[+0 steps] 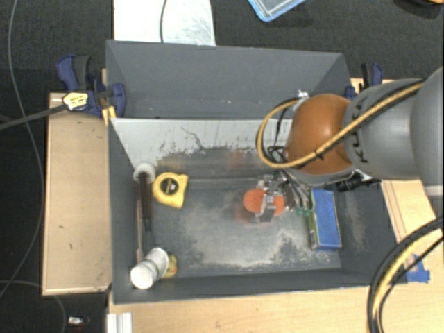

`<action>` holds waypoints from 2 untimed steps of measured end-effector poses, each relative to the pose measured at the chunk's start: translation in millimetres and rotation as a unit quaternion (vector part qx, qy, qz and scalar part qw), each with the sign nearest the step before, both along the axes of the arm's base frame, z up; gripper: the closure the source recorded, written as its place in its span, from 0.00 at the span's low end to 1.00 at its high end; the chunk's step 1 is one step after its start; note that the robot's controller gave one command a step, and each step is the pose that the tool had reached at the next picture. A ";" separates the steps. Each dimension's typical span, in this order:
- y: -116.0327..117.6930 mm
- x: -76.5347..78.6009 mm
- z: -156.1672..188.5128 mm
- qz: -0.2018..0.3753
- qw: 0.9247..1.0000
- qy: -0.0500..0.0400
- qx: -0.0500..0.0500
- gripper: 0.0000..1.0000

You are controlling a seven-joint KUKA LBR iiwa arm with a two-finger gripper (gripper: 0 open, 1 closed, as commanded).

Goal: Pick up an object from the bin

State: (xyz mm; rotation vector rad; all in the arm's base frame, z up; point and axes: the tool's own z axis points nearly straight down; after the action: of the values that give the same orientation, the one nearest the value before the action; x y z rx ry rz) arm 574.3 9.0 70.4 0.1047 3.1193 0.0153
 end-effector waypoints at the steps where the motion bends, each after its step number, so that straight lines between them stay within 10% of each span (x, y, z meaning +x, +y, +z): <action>1: -11.0 2.6 58.8 0.007 1.000 0.003 0.000 1.00; 2: -1.4 -12.5 125.1 0.000 1.000 0.003 0.001 1.00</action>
Offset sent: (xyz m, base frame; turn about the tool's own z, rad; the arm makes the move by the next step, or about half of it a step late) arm -0.0136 -0.0009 0.1229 0.0001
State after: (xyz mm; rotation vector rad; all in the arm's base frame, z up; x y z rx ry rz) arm 561.8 7.6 195.5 0.1035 3.1248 0.0178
